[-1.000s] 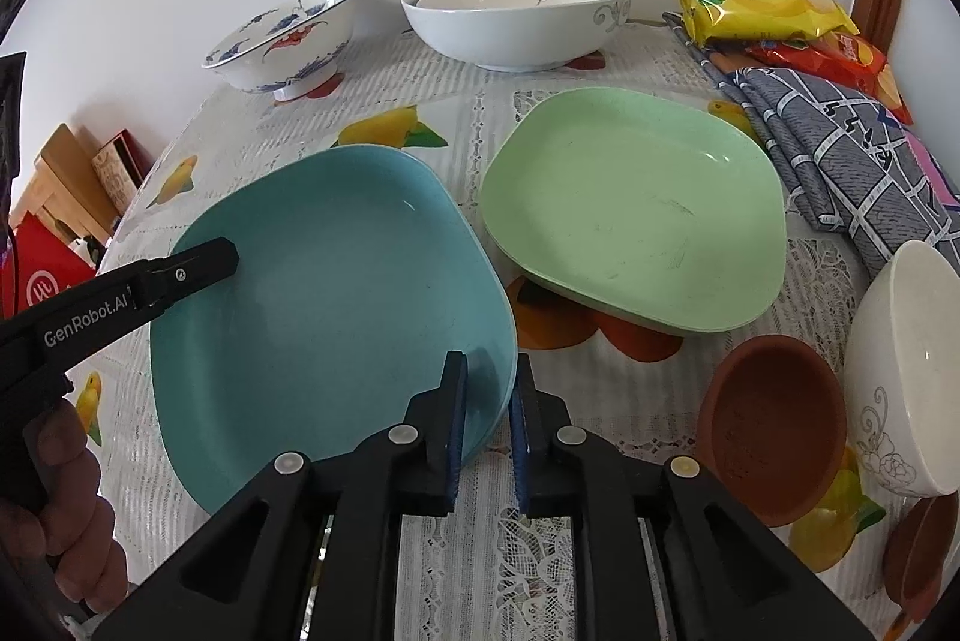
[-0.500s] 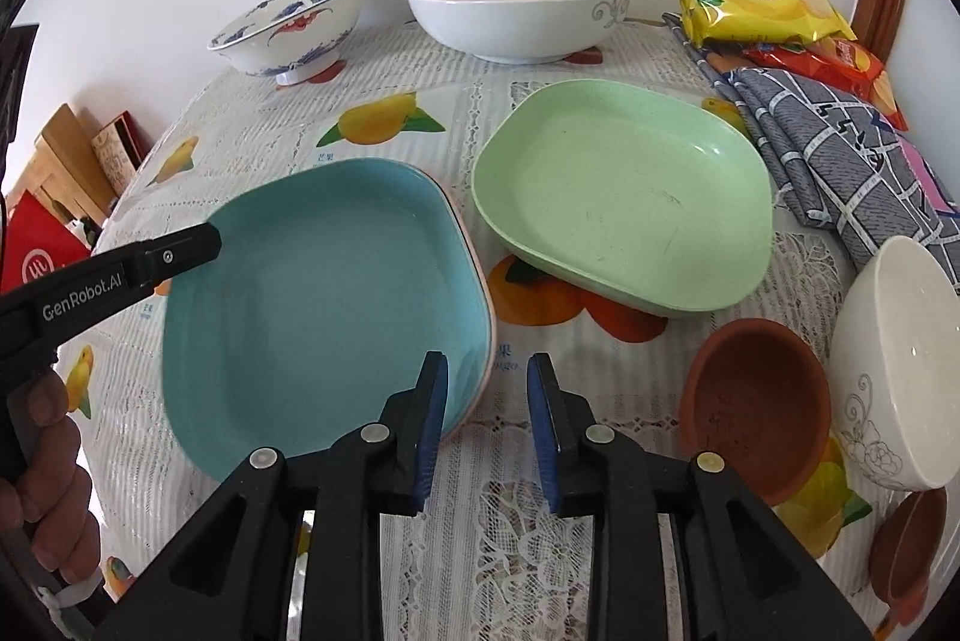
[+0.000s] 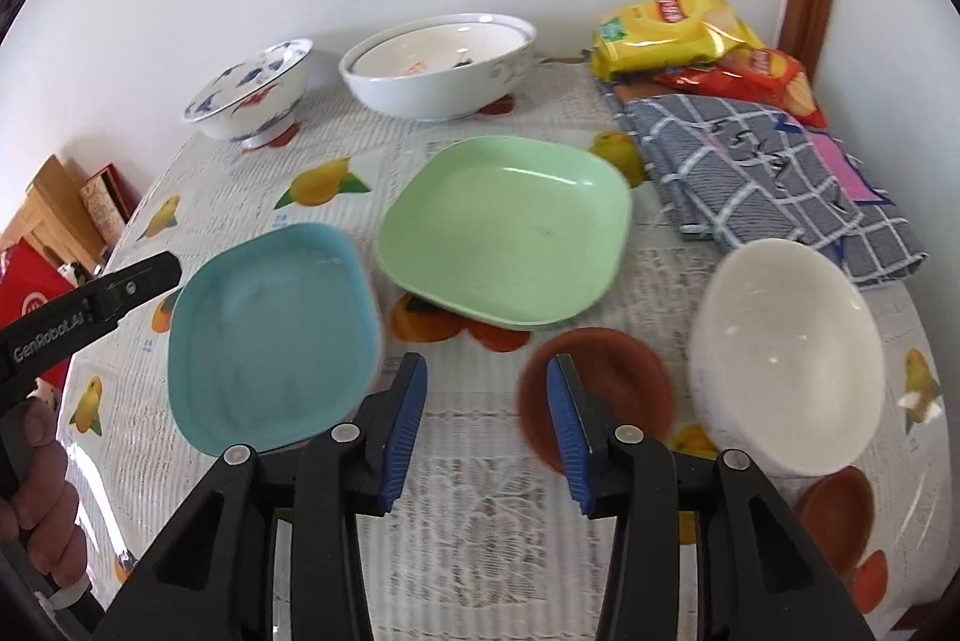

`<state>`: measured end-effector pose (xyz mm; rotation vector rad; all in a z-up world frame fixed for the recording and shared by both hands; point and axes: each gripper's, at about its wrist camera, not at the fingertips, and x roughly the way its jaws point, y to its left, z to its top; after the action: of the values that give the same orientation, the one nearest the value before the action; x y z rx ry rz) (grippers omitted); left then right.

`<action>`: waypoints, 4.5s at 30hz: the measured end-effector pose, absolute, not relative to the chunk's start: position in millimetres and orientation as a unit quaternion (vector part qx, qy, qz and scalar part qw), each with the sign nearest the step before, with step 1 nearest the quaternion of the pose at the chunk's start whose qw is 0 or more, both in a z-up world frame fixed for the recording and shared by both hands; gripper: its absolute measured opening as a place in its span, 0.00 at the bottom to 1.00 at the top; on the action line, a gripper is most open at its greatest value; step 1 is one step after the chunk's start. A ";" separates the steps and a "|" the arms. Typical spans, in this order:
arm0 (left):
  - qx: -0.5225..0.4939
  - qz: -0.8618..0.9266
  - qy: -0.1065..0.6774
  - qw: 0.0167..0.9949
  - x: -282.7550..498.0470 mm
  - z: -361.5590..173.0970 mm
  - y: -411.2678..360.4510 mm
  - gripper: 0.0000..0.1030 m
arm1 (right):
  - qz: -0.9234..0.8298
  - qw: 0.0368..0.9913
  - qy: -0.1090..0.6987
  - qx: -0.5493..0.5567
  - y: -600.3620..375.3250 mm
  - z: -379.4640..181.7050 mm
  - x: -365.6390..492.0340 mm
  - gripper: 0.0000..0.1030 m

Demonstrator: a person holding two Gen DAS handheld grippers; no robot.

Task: Organize plates and bowls
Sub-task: 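Open both grippers to release the light-blue plate, then move both grippers to the green plate rim and close on it, then carry the green plate with both grippers and lower it onto the light-blue plate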

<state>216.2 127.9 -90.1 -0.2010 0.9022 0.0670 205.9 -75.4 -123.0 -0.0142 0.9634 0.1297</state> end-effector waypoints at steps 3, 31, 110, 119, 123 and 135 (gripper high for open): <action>-0.100 0.022 0.434 0.895 217.4 -86.2 113.9 0.41 | 0.039 0.889 0.455 -0.009 -95.6 -114.6 207.0 0.42; -0.094 -0.015 0.479 0.873 303.4 -121.4 57.8 0.41 | 0.053 0.882 0.469 -0.002 -124.1 -129.2 305.8 0.43; -0.098 -0.049 0.409 0.906 149.4 -19.6 24.5 0.08 | 0.038 0.913 0.402 0.056 -151.4 -37.4 146.4 0.06; -0.101 -0.047 0.405 0.908 143.5 -16.1 27.8 0.08 | 0.039 0.915 0.398 0.060 -149.4 -34.6 139.9 0.06; -0.101 -0.047 0.403 0.908 142.2 -14.3 28.2 0.08 | 0.040 0.914 0.398 0.061 -148.7 -34.5 139.1 0.06; -0.089 -0.038 0.405 0.909 142.5 -20.2 27.6 0.08 | 0.038 0.913 0.402 0.054 -143.3 -38.6 141.4 0.04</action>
<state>142.5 27.6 -20.2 -0.1836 0.8346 -0.0780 141.4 -143.3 -38.6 0.1110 0.8288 0.0778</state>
